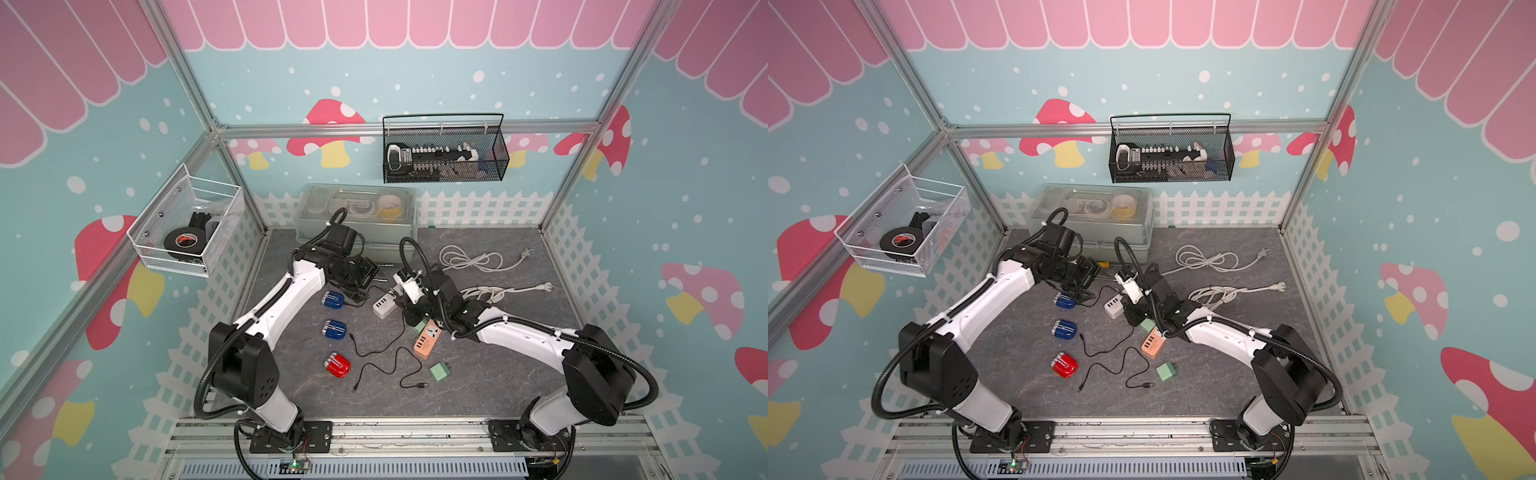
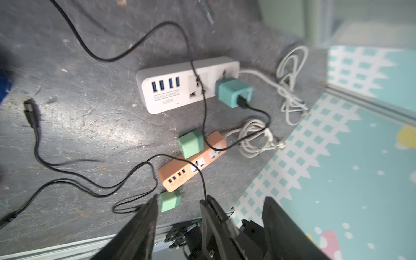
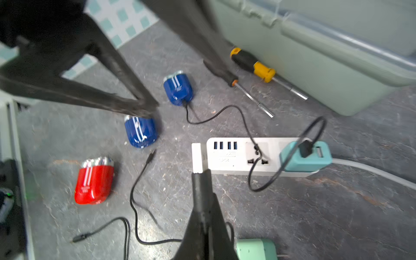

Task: Charge the electric shaver
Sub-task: Pick up the charging cable from the center of the board.

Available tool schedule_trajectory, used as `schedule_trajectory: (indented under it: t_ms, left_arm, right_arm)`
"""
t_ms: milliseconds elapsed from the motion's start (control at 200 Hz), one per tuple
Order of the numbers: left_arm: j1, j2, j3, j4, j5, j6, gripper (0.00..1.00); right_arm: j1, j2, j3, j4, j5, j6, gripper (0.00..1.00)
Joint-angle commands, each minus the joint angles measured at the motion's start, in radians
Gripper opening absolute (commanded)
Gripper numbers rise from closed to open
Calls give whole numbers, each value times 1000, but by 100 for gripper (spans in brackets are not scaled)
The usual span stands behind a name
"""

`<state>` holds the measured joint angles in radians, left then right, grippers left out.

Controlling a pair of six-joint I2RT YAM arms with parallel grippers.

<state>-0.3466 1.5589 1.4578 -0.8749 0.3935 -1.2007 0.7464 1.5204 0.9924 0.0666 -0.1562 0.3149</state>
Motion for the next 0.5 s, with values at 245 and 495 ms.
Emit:
schedule_trajectory:
  t_ms: [245, 495]
  left_arm:
    - [-54, -258, -377, 636, 4, -321, 60]
    - [-161, -210, -522, 1049, -94, -687, 74]
  right_arm:
    - [-132, -30, -50, 537, 97, 939, 0]
    - [-128, 11, -19, 683, 250, 1276, 0]
